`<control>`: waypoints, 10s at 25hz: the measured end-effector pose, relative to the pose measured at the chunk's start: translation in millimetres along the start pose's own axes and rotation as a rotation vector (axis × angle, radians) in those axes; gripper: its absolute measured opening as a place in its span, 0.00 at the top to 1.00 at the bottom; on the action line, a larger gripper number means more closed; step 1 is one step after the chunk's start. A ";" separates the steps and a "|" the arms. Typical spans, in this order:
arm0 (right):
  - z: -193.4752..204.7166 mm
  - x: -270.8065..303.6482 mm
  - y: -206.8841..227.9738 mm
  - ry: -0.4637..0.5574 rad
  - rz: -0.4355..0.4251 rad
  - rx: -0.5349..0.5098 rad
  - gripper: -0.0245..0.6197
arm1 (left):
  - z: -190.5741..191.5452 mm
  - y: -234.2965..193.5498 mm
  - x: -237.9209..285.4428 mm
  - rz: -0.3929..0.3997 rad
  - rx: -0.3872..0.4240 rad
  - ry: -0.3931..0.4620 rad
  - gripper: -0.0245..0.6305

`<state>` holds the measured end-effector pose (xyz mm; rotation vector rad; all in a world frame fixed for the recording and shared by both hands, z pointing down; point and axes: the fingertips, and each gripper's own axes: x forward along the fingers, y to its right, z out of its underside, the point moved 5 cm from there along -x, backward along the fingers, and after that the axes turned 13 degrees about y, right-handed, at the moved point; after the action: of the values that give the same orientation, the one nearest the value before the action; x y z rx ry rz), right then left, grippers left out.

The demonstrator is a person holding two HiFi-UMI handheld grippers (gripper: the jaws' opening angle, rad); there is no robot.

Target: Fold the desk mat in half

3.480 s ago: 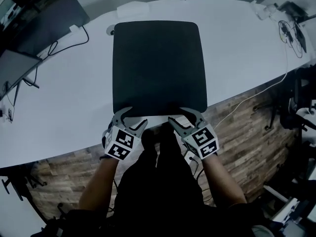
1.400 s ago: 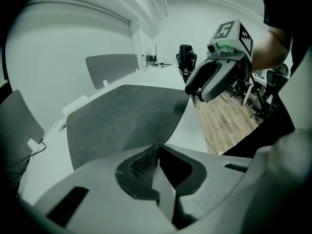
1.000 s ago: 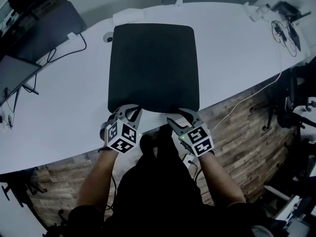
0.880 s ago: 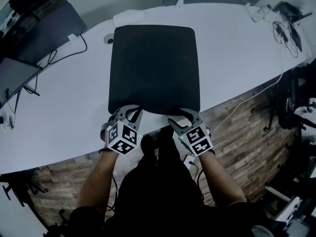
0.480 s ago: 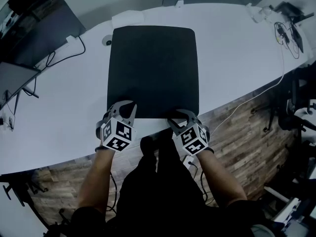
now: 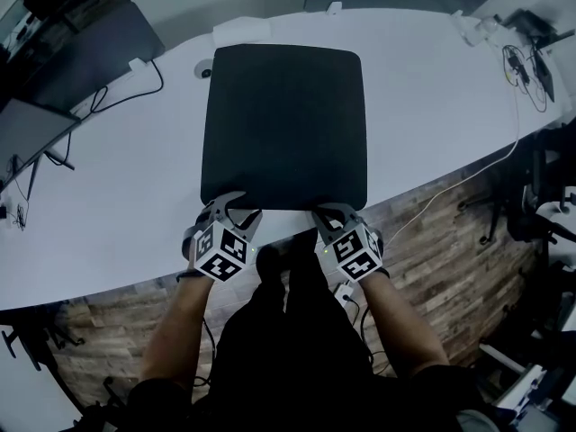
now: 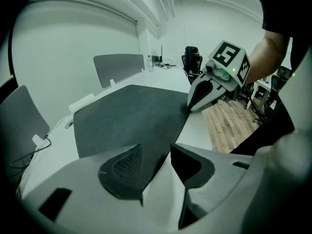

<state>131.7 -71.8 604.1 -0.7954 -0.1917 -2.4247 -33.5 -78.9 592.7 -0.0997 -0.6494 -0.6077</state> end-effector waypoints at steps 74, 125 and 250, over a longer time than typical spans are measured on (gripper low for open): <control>-63.6 -61.9 72.8 0.184 0.065 0.179 0.85 | -41.5 -20.1 9.1 -0.068 0.146 0.049 0.71; -133.8 -63.8 2.1 -0.034 0.062 -0.255 0.93 | -63.4 -47.3 -115.4 -0.046 0.195 0.135 0.87; -36.8 19.7 235.3 -0.078 0.046 0.478 0.66 | -9.2 -248.8 40.4 -0.427 -0.506 -0.078 0.85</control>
<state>233.1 -286.4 576.0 -0.6618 -0.7422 -2.1731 -142.4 -306.2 585.1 -0.4667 -0.5825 -1.1783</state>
